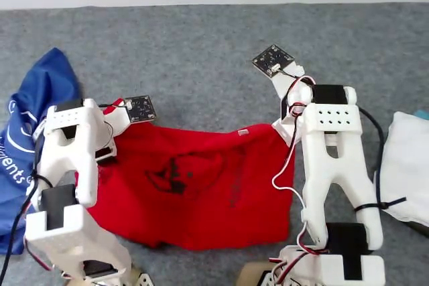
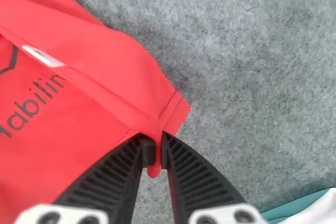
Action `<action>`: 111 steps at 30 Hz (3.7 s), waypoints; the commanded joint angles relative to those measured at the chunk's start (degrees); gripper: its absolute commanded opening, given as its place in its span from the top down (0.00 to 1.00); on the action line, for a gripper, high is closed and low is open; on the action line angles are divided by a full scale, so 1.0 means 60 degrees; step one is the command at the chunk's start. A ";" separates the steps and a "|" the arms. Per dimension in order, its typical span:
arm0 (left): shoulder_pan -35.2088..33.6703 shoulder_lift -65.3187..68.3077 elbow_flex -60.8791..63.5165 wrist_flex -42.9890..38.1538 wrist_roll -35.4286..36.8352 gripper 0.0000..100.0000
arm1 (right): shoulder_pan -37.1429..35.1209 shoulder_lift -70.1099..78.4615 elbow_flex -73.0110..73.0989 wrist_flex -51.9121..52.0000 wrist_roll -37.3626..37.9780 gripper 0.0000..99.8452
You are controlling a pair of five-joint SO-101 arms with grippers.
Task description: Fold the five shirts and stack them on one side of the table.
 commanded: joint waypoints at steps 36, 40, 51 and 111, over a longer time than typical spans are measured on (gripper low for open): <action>-0.0044 -0.0850 -0.7436 0.3868 0.3443 1.00 | 0.0110 -0.0286 -0.1729 0.0916 0.0088 0.99; 0.0000 -0.0850 -0.9971 0.4630 0.5582 1.00 | 0.0110 -0.0623 -0.3458 0.1795 0.0088 0.99; 0.0601 -0.0864 -1.6447 0.5758 0.8791 1.00 | 0.0110 -0.0945 -0.8689 0.3333 0.0132 0.99; 0.0557 -0.4571 -0.1077 -0.3106 0.6212 1.00 | 0.0725 -0.2440 0.1656 -0.5663 0.2095 0.99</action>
